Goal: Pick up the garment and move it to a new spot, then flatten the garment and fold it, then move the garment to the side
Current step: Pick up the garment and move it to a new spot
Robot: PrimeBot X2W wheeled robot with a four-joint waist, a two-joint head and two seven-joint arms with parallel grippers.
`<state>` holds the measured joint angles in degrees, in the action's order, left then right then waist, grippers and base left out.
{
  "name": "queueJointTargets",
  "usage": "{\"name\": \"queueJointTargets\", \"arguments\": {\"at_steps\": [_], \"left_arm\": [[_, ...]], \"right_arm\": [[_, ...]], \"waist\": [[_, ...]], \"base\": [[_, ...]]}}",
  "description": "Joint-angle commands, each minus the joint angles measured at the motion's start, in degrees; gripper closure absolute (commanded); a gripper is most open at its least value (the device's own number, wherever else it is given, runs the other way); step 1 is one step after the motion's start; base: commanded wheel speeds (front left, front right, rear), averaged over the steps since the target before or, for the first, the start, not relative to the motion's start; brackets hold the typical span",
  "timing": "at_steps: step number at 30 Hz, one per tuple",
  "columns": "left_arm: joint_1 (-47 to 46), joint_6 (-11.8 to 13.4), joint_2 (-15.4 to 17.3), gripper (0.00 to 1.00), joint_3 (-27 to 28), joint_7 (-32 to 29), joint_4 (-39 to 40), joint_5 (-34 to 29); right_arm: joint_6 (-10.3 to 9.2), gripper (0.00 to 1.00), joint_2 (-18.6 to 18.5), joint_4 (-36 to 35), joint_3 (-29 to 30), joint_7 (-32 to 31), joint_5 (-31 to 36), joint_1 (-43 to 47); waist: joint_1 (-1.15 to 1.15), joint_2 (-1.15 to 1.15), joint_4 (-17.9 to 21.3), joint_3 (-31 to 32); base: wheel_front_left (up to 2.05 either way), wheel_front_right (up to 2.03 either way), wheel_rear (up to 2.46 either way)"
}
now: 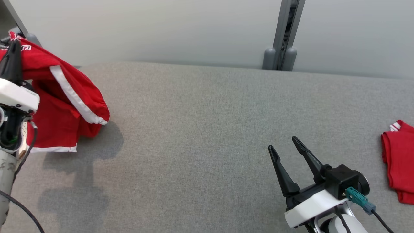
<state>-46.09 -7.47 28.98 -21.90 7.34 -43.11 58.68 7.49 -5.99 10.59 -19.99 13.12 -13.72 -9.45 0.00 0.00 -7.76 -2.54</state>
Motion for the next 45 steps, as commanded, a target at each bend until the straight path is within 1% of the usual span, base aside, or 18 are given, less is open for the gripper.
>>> {"name": "queueJointTargets", "arguments": {"at_steps": [1, 7, 17, 22, 28, 32, 36, 41, 45], "left_arm": [[1.1, 0.0, -0.4, 1.00, 0.0, 1.1, 1.8, 0.7], [3.4, 0.0, -2.3, 1.00, -0.4, 3.5, 7.8, 1.8], [5.3, 1.6, -6.5, 1.00, -2.9, 1.9, 16.5, 2.3], [5.3, 2.9, -9.6, 1.00, -4.8, 0.2, 21.3, 2.8], [5.0, 3.6, -14.1, 1.00, -8.3, -1.7, 25.2, 2.6], [4.9, 4.3, -17.2, 1.00, -11.1, -1.5, 24.5, 1.1], [5.5, 4.9, -20.9, 1.00, -13.3, -0.4, 21.0, 0.2], [5.5, 4.4, -24.1, 1.00, -16.3, 1.1, 15.0, -0.5], [4.1, 3.4, -25.5, 1.00, -19.1, 2.8, 11.5, 0.1]], "right_arm": [[0.01, 0.00, -0.1, 0.1, 0.5, 0.2, -0.2, 0.7], [0.01, 0.00, 0.0, -0.6, 1.6, -0.2, 0.3, 1.6], [0.01, 0.00, 0.0, -1.8, 2.9, -0.8, 1.2, 1.1], [0.01, 0.00, -0.3, -2.3, 4.0, -0.8, 1.2, 0.6], [0.01, 0.00, -0.1, -2.5, 4.6, -0.7, 1.7, -0.2], [0.01, 0.00, -0.1, -2.4, 5.0, -0.5, 1.9, -0.7], [0.01, 0.00, -0.2, -2.3, 5.4, -0.3, 1.9, -1.2], [0.01, 0.00, -0.3, -2.5, 5.7, -0.1, 2.2, -2.2], [0.01, 0.00, -0.2, -2.4, 5.7, 0.1, 2.3, -3.0]], "waist": [[0.00, 0.00, 0.0, 2.0], [0.00, 0.00, 0.5, 3.7], [0.00, 0.00, 3.2, 4.2], [0.00, 0.00, 5.1, 4.0], [0.00, 0.00, 7.3, 3.6], [0.00, 0.00, 8.9, 3.0], [0.00, 0.00, 10.9, 2.0], [0.00, 0.00, 13.4, 0.0], [0.00, 0.00, 15.6, -1.6]], "base": [[0.00, 0.00, 0.00], [0.00, 0.00, 0.00], [0.00, 0.00, 0.00], [0.00, 0.00, 0.00], [0.00, 0.00, 0.00], [0.00, 0.00, 0.00], [0.00, 0.00, 0.00], [0.00, 0.00, 0.00], [0.00, 0.00, 0.00]]}}
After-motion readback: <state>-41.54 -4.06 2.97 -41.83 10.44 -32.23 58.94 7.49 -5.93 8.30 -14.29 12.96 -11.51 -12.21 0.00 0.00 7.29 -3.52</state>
